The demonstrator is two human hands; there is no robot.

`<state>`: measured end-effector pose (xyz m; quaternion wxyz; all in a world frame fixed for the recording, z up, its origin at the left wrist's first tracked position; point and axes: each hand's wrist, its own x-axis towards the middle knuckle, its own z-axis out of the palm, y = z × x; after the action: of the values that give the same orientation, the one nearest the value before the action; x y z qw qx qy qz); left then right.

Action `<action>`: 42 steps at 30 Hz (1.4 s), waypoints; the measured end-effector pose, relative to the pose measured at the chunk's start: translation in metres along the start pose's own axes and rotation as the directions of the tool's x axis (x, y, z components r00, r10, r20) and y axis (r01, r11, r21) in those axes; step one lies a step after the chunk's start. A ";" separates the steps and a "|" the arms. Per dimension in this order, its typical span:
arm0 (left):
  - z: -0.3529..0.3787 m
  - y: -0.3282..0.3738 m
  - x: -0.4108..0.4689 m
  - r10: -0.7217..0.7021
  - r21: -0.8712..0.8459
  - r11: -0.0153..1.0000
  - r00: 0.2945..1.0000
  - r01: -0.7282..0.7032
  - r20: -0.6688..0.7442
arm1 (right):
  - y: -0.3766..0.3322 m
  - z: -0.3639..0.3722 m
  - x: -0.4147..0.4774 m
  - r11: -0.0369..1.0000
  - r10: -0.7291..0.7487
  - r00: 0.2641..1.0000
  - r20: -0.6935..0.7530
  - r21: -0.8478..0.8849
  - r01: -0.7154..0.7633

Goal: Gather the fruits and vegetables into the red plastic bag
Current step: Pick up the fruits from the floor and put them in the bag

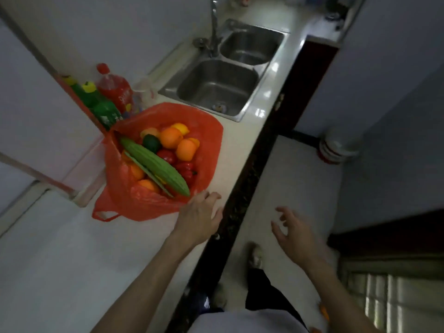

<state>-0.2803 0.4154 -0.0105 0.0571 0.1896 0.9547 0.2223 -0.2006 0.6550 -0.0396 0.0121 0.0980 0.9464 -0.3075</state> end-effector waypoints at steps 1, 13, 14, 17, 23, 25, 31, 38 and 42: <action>0.004 0.010 -0.002 0.042 -0.006 0.999 0.999 -0.041 0.019 | 0.010 -0.002 -0.020 0.998 0.058 0.998 -0.018 0.008 -0.058; 0.115 0.186 0.011 0.539 -0.111 0.825 0.712 -0.555 0.451 | 0.130 -0.018 -0.217 0.678 0.731 0.664 -0.159 0.281 -0.680; 0.126 0.200 0.012 0.561 -0.111 0.800 0.669 -0.590 0.487 | 0.138 -0.016 -0.228 0.640 0.763 0.627 -0.155 0.315 -0.701; 0.155 0.235 0.014 0.599 -0.107 0.731 0.557 -0.674 0.576 | 0.156 -0.010 -0.255 0.524 0.846 0.514 -0.141 0.399 -0.752; 0.216 0.287 0.024 0.635 -0.110 0.610 0.401 -0.785 0.660 | 0.198 0.000 -0.285 0.341 0.933 0.352 -0.069 0.477 -0.810; 0.238 0.304 0.025 0.641 -0.119 0.574 0.355 -0.810 0.681 | 0.215 -0.001 -0.290 0.311 0.944 0.324 -0.059 0.489 -0.815; 0.308 0.347 0.030 0.615 -0.155 0.498 0.221 -0.853 0.757 | 0.265 0.000 -0.303 0.207 0.976 0.211 -0.050 0.509 -0.836; 0.415 0.366 0.038 0.560 -0.195 0.427 0.089 -0.883 0.824 | 0.318 0.041 -0.298 0.103 0.994 0.104 -0.028 0.525 -0.845; 0.484 0.361 0.041 0.538 -0.219 0.391 0.029 -0.894 0.842 | 0.356 0.082 -0.295 0.029 0.999 0.046 0.015 0.559 -0.828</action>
<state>-0.1031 0.9253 -0.2838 0.3333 0.7399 0.5778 -0.0872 0.1546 0.8363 -0.2883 0.0045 0.7574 0.5238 -0.3898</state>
